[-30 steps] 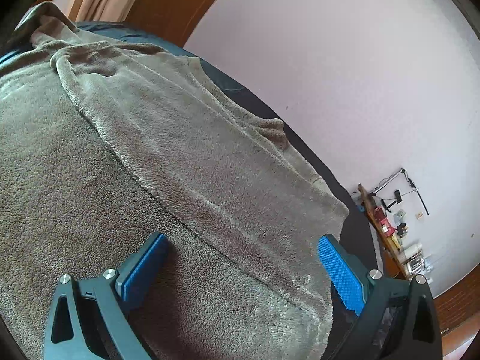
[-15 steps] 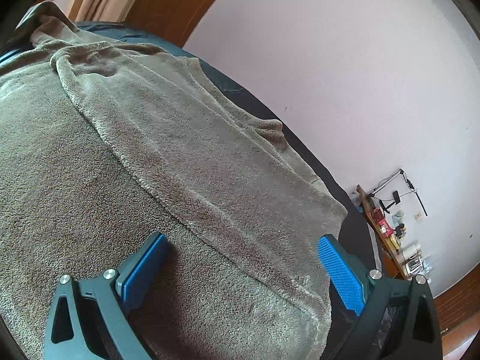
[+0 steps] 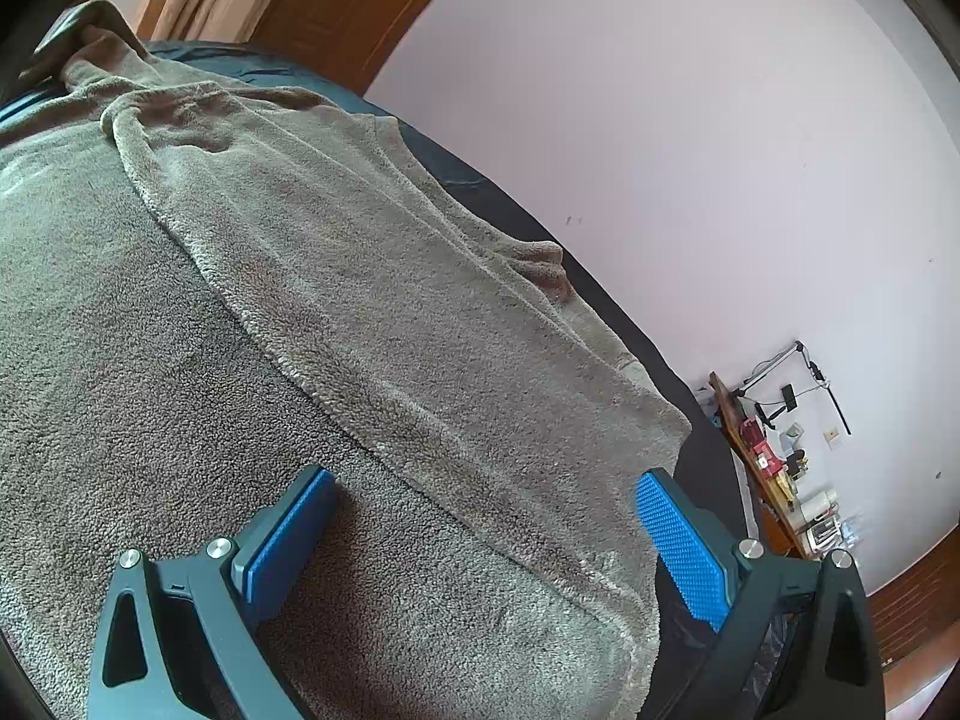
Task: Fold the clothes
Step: 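Grasp the sleeve cuff with the left gripper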
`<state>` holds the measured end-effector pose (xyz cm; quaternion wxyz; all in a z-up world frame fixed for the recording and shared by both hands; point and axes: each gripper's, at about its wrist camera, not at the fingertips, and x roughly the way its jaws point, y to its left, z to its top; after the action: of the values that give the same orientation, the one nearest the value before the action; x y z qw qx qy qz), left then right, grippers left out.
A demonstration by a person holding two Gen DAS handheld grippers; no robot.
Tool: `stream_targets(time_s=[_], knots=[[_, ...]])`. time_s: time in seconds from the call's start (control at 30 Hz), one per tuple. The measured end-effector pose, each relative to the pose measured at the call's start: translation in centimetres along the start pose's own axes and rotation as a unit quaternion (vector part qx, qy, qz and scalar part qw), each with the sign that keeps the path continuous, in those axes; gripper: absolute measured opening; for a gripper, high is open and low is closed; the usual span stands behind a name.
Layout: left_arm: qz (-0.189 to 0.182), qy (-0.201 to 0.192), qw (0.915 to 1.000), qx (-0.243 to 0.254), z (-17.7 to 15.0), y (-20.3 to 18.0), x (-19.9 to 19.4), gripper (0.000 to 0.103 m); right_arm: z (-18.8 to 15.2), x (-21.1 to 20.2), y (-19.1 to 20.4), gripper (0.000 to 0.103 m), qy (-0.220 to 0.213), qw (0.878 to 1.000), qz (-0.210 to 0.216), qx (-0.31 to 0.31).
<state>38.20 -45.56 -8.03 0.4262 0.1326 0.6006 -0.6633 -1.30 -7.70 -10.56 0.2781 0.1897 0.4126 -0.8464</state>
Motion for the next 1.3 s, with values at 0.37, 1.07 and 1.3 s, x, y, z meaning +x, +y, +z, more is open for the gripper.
stream_targets(time_s=[0.37, 1.07, 1.3], knots=[[0.012, 0.013, 0.9997, -0.018, 0.8, -0.5, 1.6, 0.017, -0.1, -0.1, -0.1, 0.102, -0.001, 1.000, -0.001, -0.001], [0.013, 0.003, 0.9998, -0.012, 1.7, -3.2, 2.3, 0.017, -0.1, -0.2, -0.1, 0.102, -0.003, 1.000, -0.003, -0.003], [0.044, -0.020, 0.9988, 0.013, 2.3, -4.0, 2.1, 0.007, -0.1, -0.2, -0.1, 0.102, -0.004, 1.000, -0.005, -0.003]])
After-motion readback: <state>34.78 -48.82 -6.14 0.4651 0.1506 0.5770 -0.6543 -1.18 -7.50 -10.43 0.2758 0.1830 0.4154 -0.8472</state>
